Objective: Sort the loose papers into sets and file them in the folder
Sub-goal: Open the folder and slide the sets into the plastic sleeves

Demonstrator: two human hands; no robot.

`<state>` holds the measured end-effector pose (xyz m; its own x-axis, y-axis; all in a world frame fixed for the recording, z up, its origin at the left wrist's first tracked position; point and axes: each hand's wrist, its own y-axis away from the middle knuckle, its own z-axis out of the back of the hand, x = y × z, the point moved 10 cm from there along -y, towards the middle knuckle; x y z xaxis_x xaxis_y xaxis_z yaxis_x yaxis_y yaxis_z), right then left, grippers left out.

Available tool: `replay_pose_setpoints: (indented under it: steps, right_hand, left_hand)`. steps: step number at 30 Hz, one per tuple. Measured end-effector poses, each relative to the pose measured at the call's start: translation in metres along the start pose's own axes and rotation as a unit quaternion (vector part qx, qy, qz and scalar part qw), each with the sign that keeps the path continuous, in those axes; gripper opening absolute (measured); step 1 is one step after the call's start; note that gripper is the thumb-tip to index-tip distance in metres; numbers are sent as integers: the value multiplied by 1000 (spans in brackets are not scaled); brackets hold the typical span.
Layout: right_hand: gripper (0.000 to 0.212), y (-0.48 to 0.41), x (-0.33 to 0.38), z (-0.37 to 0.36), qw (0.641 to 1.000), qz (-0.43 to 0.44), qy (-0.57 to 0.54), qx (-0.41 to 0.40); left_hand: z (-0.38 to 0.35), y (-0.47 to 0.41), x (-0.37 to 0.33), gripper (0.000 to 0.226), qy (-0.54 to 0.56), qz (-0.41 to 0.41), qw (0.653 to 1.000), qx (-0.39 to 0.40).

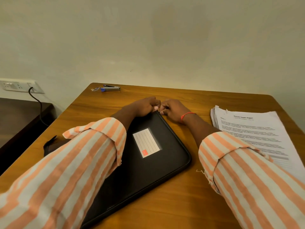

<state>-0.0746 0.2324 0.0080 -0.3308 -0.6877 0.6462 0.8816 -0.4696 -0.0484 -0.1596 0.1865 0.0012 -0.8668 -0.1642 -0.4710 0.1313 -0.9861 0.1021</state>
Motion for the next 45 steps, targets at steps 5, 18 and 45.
replay_pose_setpoints:
  steps: [5, 18, 45]
  right_hand:
    - [7, 8, -12, 10, 990, -25, -112, -77]
    - [12, 5, -5, -1, 992, -12, -120, -42]
    - [11, 90, -27, 16, 989, -70, -101, -86]
  left_hand:
    - [5, 9, 7, 17, 115, 6, 993, -10]
    - [0, 0, 16, 36, 190, 61, 980, 17]
    - [7, 21, -5, 42, -242, 44, 969, -34]
